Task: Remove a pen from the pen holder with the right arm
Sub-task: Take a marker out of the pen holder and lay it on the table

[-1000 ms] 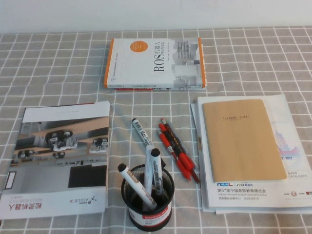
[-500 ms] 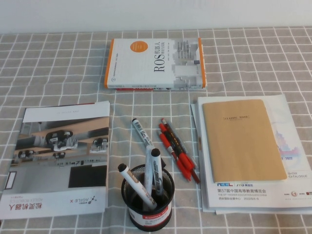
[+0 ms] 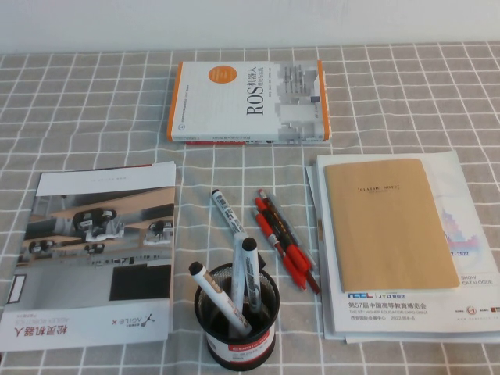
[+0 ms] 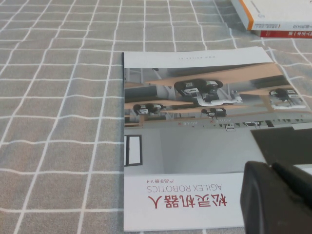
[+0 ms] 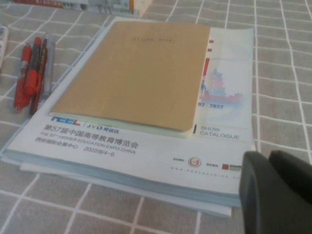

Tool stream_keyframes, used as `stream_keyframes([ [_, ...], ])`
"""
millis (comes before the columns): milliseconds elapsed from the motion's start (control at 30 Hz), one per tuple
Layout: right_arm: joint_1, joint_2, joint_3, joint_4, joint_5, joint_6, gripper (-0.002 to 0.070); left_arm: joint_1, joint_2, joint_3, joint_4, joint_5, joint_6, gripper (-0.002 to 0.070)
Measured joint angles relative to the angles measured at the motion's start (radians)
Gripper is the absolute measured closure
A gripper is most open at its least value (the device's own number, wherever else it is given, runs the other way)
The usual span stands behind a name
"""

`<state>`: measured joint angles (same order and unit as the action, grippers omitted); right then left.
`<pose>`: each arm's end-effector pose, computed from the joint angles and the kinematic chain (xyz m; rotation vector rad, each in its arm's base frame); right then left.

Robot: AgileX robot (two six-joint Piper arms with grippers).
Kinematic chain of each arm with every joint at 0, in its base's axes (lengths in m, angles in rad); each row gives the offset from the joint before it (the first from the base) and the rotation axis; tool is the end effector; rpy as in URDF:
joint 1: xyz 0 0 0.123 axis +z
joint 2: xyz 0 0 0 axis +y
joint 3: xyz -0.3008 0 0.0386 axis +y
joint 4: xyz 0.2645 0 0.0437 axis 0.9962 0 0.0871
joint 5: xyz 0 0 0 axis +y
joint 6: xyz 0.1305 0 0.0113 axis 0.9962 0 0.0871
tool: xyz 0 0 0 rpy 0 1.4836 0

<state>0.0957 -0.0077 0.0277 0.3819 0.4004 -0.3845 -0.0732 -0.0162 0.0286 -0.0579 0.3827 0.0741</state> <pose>0.0855 0.0274 0.1584 -0.2181 1.8658 0.1818 0.0880 -0.0093 0.1574 0.1027 1.8756 -0.0566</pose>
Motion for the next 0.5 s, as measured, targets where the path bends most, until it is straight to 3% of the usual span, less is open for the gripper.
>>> stream_keyframes([
  [500, 0.0, 0.0, 0.0, 0.057, 0.004, 0.0, 0.0688, 0.0, 0.0, 0.0, 0.0, 0.0, 0.0, 0.0678],
])
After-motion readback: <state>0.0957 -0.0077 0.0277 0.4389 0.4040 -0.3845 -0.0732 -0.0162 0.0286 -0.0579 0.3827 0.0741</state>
